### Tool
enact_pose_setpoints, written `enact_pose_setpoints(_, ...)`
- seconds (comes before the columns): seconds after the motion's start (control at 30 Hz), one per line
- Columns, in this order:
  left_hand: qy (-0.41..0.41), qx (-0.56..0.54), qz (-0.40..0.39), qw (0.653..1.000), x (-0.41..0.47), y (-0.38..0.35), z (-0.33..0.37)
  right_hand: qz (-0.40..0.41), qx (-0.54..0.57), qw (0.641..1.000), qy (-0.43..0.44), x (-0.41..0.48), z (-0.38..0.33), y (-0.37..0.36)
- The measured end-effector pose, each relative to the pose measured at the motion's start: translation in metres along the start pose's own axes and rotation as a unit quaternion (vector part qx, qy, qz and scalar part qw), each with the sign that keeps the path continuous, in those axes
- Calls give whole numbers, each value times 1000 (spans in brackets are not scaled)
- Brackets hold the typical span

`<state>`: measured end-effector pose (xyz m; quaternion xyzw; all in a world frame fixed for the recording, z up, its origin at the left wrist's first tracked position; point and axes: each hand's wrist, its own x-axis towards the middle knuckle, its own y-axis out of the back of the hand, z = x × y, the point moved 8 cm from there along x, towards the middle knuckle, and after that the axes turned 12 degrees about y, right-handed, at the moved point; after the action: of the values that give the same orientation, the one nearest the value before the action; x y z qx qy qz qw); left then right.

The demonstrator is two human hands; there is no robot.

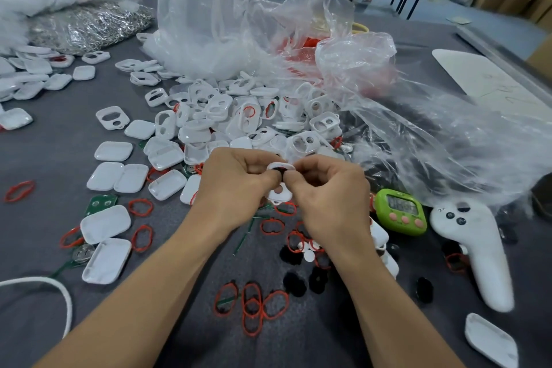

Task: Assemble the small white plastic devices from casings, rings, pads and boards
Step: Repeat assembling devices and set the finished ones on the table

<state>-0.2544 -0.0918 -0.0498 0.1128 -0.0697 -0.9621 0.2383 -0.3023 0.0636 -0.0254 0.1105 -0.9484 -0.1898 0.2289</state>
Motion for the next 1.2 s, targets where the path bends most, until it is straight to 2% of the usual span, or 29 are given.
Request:
enact_pose_setpoints(0.13, -27, 17, 31, 999, -8, -1, 4, 18, -24, 1000, -3, 0, -2, 2)
enact_pose_setpoints(0.27, 15, -39, -68, 997, -7, -16, 0, 17, 70, 997, -34, -2, 1, 5)
enact_pose_setpoints(0.37, 13, -54, -21, 998, -4, -9, 3, 6, 46, 999, -10, 0, -5, 1)
enact_pose_setpoints(0.43, 25, -114, 12, 993, -1, 0, 3, 36, 17, 999, 2, 1, -6, 7)
enact_pose_setpoints(0.5, 72, -202, 25, 976, 5, 10, -4, 79, -5, 997, 20, 5, -7, 21)
enact_pose_setpoints(0.57, 121, -253, 16, 960, 9, 16, -10, 79, -73, 994, 36, 12, -8, 33)
enact_pose_setpoints(0.67, 170, -305, -25, 937, 14, 14, -16, -14, -187, 982, 33, 25, -6, 30)
enact_pose_setpoints(0.73, 174, -321, -34, 930, 14, 14, -15, -85, -230, 969, 26, 30, -6, 19)
enact_pose_setpoints(0.93, 143, -336, 69, 929, 17, 37, -12, -295, -299, 907, -34, 27, 1, -16)
enact_pose_setpoints(1.0, 140, -334, 73, 929, 17, 39, -13, -302, -330, 894, -35, 28, 0, -13)
enact_pose_setpoints(1.1, 133, -331, 40, 933, 16, 33, -10, -255, -372, 892, -29, 33, -8, 14)
enact_pose_setpoints(1.2, 145, -336, -16, 930, 15, 18, -9, -290, -407, 865, -44, 25, -5, 28)
